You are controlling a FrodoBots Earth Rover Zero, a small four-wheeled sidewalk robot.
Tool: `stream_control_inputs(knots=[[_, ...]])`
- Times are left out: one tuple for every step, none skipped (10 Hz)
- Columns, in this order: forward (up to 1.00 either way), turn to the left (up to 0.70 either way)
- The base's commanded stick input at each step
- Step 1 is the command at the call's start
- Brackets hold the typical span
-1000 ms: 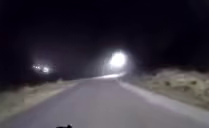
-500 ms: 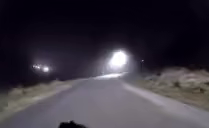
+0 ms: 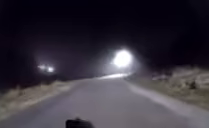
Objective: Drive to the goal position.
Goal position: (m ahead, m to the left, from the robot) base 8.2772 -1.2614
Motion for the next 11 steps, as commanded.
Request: stream_control_inputs(knots=[[1.0, 0.06], [1.0, 0.06], [1.0, 0.05], [1.0, 0.04], [1.0, 0.04], [1.0, 0.04], [1.0, 0.04], [1.0, 0.02], [1.0, -0.04], [1.0, -0.11], [1.0, -0.06]])
